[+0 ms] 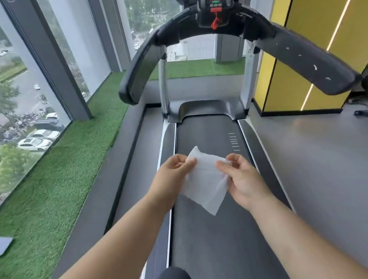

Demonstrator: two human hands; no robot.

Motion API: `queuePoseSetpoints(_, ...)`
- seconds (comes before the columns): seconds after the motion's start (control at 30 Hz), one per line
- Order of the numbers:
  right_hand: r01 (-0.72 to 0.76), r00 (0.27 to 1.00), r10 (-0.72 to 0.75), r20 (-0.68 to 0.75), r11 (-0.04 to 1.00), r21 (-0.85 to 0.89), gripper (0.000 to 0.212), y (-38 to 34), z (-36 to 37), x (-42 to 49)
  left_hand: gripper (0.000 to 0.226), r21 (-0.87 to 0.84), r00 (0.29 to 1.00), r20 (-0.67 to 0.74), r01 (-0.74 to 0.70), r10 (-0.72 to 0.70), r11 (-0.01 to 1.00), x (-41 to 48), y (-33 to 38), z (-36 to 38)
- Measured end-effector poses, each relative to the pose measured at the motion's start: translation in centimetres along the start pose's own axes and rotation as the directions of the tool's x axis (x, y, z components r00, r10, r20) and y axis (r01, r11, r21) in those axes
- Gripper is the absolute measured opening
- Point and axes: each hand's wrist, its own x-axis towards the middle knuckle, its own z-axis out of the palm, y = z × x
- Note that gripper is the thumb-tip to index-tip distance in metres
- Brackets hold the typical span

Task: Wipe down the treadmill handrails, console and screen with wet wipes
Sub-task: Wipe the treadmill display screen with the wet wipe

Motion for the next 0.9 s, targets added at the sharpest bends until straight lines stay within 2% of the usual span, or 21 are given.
queuePoseSetpoints(0.13, 0.061, 0.994, -0.048, -0.097, 0.989, 0.134, 0.022, -1.8, -2.0, 3.2, 0.022, -0.031, 0.995, 0.079, 0.057, -0.054, 0.998, 4.2, -0.1, 2.2)
queuePoseSetpoints(0.23, 0.112, 0.987, -0.099, -0.129, 0.989, 0.093, 0.019, -3.0, -2.9, 6.6, 0.020, -0.160, 0.995, 0.058, 0.090, -0.082, 0.983, 8.6, -0.1, 4.1)
queuePoseSetpoints(0.37, 0.190, 0.956, -0.228, -0.182, 0.960, -0.204, 0.014, -4.9, -2.9, 13.8, 0.030, -0.292, 0.982, 0.140, 0.166, -0.130, 0.942, 16.1, 1.0, 6.0)
queuePoseSetpoints(0.43, 0.239, 0.918, -0.343, -0.198, 0.880, -0.411, 0.013, -6.9, -2.2, 18.3, 0.012, -0.287, 0.983, 0.141, 0.150, -0.113, 0.946, 20.4, 2.7, 6.0)
queuePoseSetpoints(0.53, 0.264, 0.868, -0.462, -0.183, 0.740, -0.619, 0.014, -12.3, 0.2, 24.7, 0.021, -0.298, 0.988, 0.084, 0.148, -0.129, 0.943, 26.9, 7.9, 4.6)
queuePoseSetpoints(0.6, 0.246, 0.870, -0.465, -0.164, 0.697, -0.674, 0.010, -16.5, 2.6, 28.4, 0.014, -0.291, 0.990, 0.067, 0.136, -0.122, 0.947, 30.5, 12.6, 3.2)
queuePoseSetpoints(0.7, 0.235, 0.866, -0.459, -0.200, 0.725, -0.647, 0.008, -22.6, 5.6, 32.5, 0.008, -0.246, 0.994, 0.047, 0.103, -0.094, 0.964, 34.6, 20.0, 2.0)
queuePoseSetpoints(0.8, 0.245, 0.871, -0.432, -0.235, 0.796, -0.553, 0.022, -27.8, 7.4, 34.7, 0.006, -0.186, 0.998, 0.023, 0.061, -0.058, 0.981, 37.6, 26.0, 1.6)
queuePoseSetpoints(0.9, 0.220, 0.893, -0.365, -0.262, 0.864, -0.453, 0.008, -31.8, 8.7, 36.3, 0.007, -0.080, 0.999, 0.030, -0.015, 0.017, 0.997, 39.9, 30.2, 2.1)
